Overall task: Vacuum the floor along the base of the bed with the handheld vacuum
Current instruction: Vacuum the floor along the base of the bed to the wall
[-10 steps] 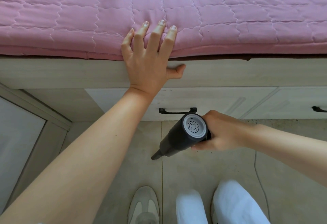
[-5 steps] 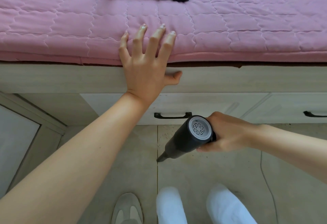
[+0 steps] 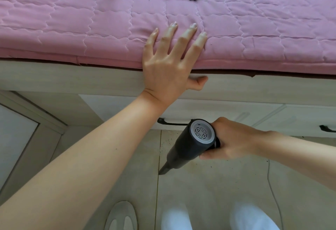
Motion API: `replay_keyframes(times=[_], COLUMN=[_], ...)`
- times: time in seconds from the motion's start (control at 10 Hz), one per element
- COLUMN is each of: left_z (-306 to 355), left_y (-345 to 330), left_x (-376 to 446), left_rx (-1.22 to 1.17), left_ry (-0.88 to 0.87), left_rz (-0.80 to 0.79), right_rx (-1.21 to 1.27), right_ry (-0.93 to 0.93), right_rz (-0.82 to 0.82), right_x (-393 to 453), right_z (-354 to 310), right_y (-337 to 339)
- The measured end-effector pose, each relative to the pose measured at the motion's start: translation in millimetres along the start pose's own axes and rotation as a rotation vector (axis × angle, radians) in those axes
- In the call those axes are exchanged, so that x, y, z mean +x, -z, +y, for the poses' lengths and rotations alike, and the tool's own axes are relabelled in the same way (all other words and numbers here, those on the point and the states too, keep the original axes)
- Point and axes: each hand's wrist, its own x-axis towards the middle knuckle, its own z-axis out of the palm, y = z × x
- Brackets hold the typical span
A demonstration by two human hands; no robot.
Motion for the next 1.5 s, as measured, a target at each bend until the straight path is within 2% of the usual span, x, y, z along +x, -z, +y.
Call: replay_keyframes(times=[0.3, 0.7, 0.9, 1.2, 1.5], left_z=[1, -1, -4, -4, -3], left_y=[-3, -5, -4, -8, -6], left_x=[-2, -4, -3, -7, -7], left_rx=[0.010, 0.077, 0.123, 0.096, 0.099], left_ry=[-0.007, -0.048, -0.069, -0.047, -0.035], left_rz=[0.050, 0.083, 0.066, 0.076, 0.080], right_rx=[0.030, -0.022, -0.002, -0.040, -0.077], right_ry=[-0.025, -0.019, -0.009, 0.000, -0.024], right_rz=[0.124, 0.204, 0.179, 0.295, 0.302], right_x=[-1, -21, -37, -25, -31], right_z=[13, 16, 17, 16, 19], right_y=[3, -11, -21, -31, -29])
